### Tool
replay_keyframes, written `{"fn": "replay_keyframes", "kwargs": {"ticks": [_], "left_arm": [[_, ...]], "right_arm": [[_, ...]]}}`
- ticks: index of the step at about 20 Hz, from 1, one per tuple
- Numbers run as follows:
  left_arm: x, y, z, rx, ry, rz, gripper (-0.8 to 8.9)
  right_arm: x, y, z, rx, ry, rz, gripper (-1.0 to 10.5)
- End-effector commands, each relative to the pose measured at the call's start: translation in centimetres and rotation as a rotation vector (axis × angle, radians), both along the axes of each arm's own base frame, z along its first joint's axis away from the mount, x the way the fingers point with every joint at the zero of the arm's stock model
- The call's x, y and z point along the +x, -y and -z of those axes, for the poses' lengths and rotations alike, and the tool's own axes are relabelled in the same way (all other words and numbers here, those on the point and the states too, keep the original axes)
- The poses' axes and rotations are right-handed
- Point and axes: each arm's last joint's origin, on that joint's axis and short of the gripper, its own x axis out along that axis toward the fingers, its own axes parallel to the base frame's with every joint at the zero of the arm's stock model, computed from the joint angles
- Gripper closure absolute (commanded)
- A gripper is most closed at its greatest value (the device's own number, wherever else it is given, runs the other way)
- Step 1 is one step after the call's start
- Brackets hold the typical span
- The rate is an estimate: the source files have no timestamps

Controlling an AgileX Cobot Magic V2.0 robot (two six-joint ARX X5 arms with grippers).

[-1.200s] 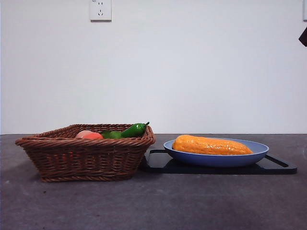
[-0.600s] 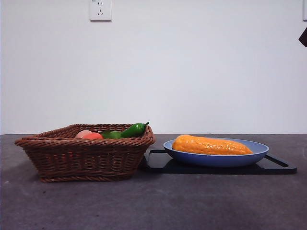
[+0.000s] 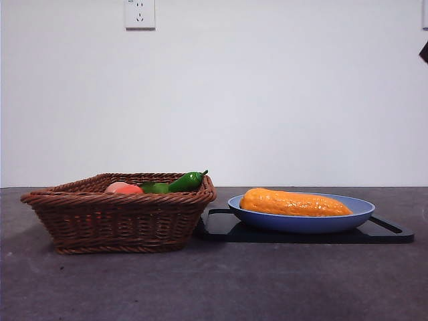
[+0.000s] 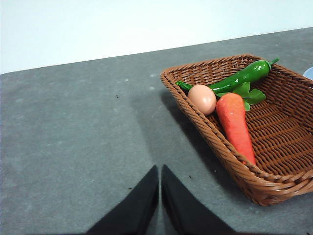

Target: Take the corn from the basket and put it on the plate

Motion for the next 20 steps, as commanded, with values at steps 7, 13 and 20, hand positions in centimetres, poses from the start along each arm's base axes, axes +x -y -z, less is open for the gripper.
{"fn": "replay_keyframes", "kwargs": {"ticks": [7, 13, 20], "left_arm": [[0.0, 0.0, 0.9, -0.007, -0.049, -0.003, 8.06], [0.0, 0.0, 0.9, -0.007, -0.049, -0.003, 8.06], [0.0, 0.0, 0.9, -0.007, -0.049, -0.003, 8.06]], "right_arm": [[-1.3, 2.9, 4.4, -0.074, 0.434, 0.286, 9.4], [-1.6, 3.5, 8.4, -0.079, 0.492, 0.358, 9.4], [-1.4, 3.6, 11.2, -0.079, 0.452, 0.366, 9.4]]}}
